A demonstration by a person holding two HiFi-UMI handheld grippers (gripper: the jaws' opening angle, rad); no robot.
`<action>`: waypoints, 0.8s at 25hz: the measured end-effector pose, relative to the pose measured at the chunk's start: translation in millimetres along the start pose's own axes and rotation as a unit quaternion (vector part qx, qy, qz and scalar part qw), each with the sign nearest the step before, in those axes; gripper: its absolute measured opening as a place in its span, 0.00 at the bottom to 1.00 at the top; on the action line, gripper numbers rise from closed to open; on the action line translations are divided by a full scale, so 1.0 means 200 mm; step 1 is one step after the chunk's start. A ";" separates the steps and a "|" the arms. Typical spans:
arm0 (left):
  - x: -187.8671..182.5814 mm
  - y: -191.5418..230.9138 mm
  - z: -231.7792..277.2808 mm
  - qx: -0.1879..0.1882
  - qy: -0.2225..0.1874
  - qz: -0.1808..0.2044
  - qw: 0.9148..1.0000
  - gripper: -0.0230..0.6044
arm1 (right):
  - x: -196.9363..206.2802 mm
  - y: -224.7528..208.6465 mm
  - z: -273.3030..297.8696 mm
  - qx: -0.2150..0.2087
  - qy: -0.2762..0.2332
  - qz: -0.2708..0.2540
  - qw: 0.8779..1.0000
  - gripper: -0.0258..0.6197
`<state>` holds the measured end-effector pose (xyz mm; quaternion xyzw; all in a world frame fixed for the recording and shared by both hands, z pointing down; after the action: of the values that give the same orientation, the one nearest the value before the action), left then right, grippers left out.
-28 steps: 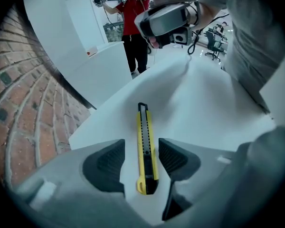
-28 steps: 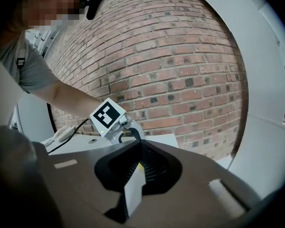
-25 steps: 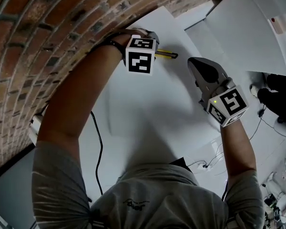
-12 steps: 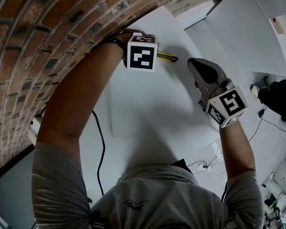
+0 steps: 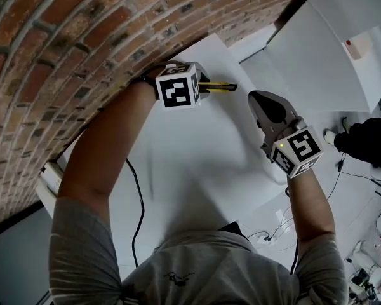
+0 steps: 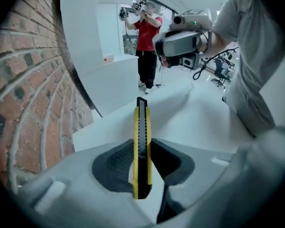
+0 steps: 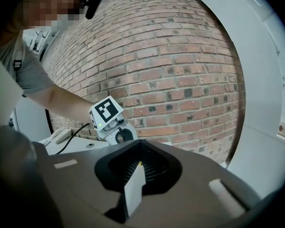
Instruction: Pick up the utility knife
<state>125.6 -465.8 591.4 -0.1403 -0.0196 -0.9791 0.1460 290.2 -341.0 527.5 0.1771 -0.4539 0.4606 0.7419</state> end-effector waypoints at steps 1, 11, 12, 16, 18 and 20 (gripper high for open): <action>0.00 0.00 -0.04 -0.006 -0.010 -0.010 1.000 0.22 | -0.02 0.01 -0.02 0.002 -0.003 -0.004 1.000 0.05; 0.00 -0.07 -0.60 -0.069 -0.155 -0.104 0.980 0.22 | -0.36 0.10 -0.16 0.010 -0.033 -0.021 0.999 0.05; 0.00 -0.08 -0.66 -0.076 -0.169 -0.111 0.976 0.22 | -0.39 0.12 -0.18 0.009 -0.037 -0.022 0.999 0.05; 0.03 -0.15 -0.89 -0.096 -0.234 -0.142 0.957 0.22 | -0.54 0.17 -0.25 0.009 -0.043 -0.029 0.999 0.05; 0.05 -0.19 -1.00 -0.105 -0.268 -0.154 0.945 0.22 | -0.62 0.20 -0.28 0.008 -0.050 -0.028 0.998 0.05; 0.07 -0.22 -1.12 -0.116 -0.299 -0.162 0.933 0.22 | -0.71 0.22 -0.32 0.008 -0.059 -0.022 0.998 0.05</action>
<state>40.5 -445.9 381.3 -0.4375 0.0286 -0.8977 -0.0443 262.7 -349.7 369.6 0.2198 -0.4896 0.4359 0.7225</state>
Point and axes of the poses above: the fingertips, and each gripper's own axes: z forward along the fingers, y to its left, x out of its underside, the point moved 10 cm from there along -z, backward along the fingers, and after that the axes turned 12 degrees about y, right-handed, at the moved point
